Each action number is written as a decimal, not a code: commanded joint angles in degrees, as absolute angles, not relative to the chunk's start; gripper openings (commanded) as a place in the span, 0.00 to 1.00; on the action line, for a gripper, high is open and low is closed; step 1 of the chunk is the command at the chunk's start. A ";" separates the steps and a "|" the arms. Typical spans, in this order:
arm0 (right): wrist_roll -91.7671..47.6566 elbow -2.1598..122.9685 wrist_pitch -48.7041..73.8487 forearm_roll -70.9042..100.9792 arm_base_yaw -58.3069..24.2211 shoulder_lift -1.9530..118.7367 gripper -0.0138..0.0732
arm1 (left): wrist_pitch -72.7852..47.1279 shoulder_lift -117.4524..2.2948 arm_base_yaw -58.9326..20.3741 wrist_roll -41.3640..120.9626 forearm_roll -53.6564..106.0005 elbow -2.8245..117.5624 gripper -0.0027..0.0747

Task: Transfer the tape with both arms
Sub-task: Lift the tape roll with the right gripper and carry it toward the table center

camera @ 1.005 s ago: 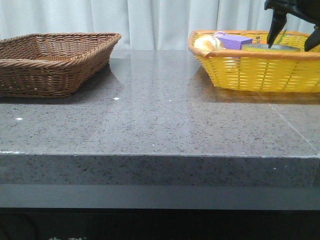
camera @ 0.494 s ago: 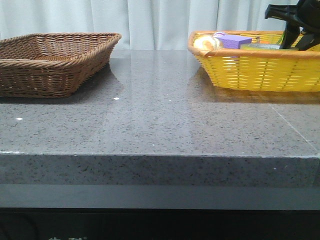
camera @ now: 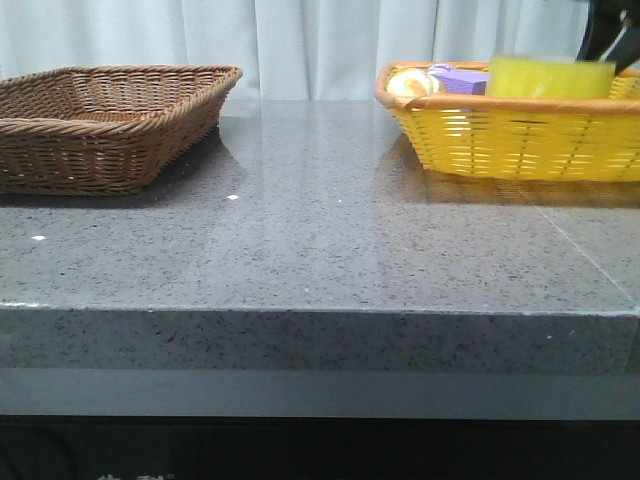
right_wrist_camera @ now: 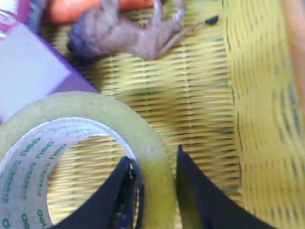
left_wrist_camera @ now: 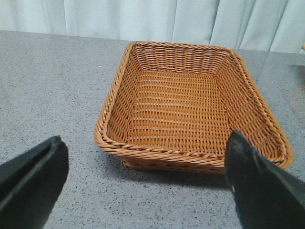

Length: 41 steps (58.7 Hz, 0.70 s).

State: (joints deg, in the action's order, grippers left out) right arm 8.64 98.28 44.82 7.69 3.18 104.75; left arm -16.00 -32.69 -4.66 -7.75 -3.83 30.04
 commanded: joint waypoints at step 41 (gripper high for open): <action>2.34 78.86 29.96 9.12 -29.76 85.19 0.16 | -11.74 -33.08 -4.62 -8.10 -3.91 32.25 0.86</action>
State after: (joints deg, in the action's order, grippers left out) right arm 2.83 79.13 37.09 8.04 -27.13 87.19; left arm -16.00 -32.69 -4.66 -7.75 -3.92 30.04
